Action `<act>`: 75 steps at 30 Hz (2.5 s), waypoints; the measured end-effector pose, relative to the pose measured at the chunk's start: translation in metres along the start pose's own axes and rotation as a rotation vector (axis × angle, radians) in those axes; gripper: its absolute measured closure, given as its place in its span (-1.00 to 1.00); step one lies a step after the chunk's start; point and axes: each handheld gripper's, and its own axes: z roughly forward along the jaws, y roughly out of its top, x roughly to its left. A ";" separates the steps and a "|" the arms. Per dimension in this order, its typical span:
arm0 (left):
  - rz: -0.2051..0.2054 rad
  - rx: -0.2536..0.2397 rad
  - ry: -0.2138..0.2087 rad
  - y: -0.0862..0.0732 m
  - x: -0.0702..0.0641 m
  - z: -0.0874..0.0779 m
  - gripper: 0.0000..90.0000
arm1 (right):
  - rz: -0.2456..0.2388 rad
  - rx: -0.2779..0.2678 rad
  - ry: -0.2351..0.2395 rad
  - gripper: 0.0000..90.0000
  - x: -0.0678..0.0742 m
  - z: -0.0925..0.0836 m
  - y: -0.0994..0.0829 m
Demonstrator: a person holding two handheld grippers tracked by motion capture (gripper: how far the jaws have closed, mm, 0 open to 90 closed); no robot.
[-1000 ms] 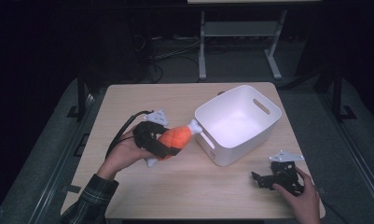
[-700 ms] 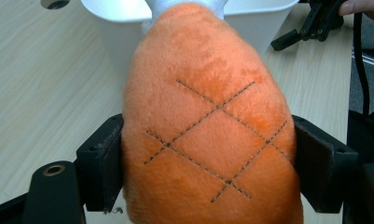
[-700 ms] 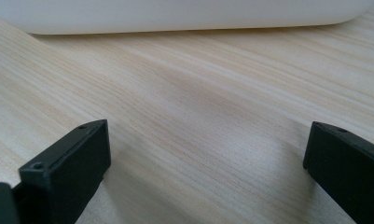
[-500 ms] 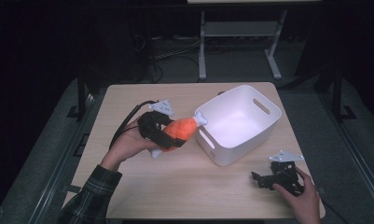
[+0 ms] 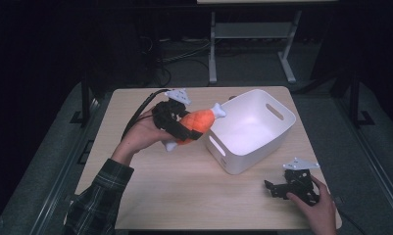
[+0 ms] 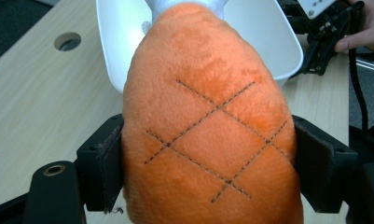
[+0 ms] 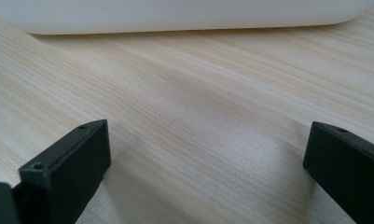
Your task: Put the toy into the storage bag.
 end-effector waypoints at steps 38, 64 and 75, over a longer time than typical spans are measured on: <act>0.048 0.018 0.007 0.072 0.034 0.064 -0.53 | 0.001 0.000 0.000 -1.00 0.000 0.000 0.000; 0.036 0.036 -0.010 0.093 0.042 0.127 -0.53 | 0.002 0.001 -0.001 -1.00 0.000 0.000 0.000; 0.026 0.078 -0.019 0.086 0.044 0.143 -0.57 | 0.001 0.000 -0.001 -1.00 0.000 0.000 0.000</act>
